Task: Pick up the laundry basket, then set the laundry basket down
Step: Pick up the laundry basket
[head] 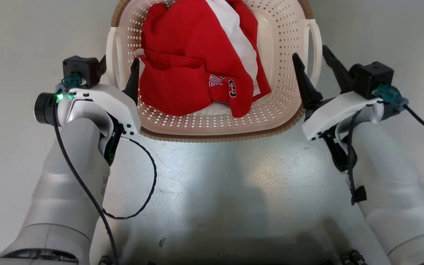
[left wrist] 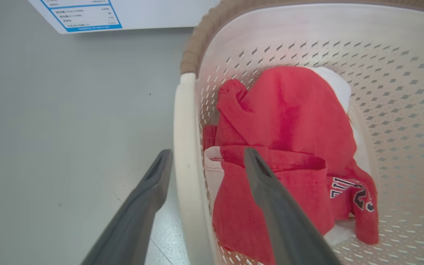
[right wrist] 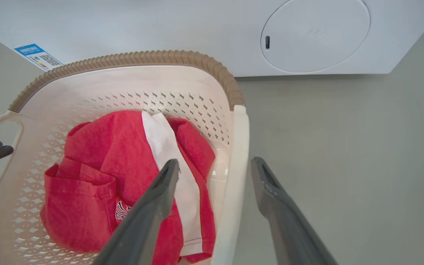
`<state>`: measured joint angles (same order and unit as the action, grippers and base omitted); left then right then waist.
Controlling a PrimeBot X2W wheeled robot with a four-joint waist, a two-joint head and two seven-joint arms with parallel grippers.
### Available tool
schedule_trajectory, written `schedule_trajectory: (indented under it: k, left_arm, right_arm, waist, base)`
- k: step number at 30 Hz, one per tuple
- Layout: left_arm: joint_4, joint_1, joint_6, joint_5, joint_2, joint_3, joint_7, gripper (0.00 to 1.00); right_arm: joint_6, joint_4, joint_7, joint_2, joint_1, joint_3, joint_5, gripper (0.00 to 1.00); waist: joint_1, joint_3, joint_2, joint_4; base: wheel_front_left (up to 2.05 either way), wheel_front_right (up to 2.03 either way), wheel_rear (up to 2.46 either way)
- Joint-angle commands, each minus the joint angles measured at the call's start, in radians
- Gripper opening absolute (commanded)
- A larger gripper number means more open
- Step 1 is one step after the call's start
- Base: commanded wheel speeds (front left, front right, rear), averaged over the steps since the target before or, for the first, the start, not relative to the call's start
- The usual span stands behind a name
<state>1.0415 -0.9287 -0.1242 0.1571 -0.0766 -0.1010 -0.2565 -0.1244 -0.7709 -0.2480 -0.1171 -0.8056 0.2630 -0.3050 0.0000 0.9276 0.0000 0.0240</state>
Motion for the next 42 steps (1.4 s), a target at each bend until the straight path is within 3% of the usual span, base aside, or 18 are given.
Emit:
schedule_trajectory:
  k: [1,33,34,35,36,42]
  left_arm:
    - [0.003,0.004,0.0,-0.009,-0.039,0.012,-0.005,1.0]
    - [0.059,-0.056,0.007,-0.003,-0.043,-0.023,-0.005,1.0]
    - [0.06,-0.057,0.007,-0.003,-0.044,-0.024,-0.005,0.9]
    - [0.061,-0.058,0.007,-0.003,-0.045,-0.026,-0.005,0.31]
    - [0.064,-0.059,0.006,-0.002,-0.045,-0.028,-0.005,0.0]
    - [0.1,-0.062,0.006,0.001,-0.048,-0.042,-0.005,0.0]
  right_arm:
    - [-0.006,-0.004,-0.014,0.021,0.022,0.019,-0.013,1.0]
    - [-0.006,-0.103,-0.014,0.048,-0.036,0.014,-0.031,1.0]
    - [-0.006,-0.105,-0.014,0.048,-0.039,0.013,-0.03,1.0]
    - [-0.006,-0.109,-0.014,0.048,-0.041,0.011,-0.03,0.57]
    - [-0.006,-0.112,-0.014,0.049,-0.044,0.005,-0.032,0.0]
    - [-0.006,-0.159,-0.014,0.055,-0.048,-0.04,-0.001,0.0]
  waist:
    - [0.0,0.001,0.0,-0.004]
    - [0.0,0.033,0.0,-0.01]
    - [0.0,0.034,0.0,-0.011]
    - [0.0,0.035,0.0,-0.011]
    - [0.0,0.035,0.0,-0.012]
    - [0.0,0.014,0.0,-0.015]
  base:
    - [0.0,0.0,0.0]
    - [0.0,0.0,0.0]
    - [0.0,0.0,0.0]
    - [0.0,0.0,0.0]
    - [0.0,0.0,0.0]
    - [0.0,0.0,0.0]
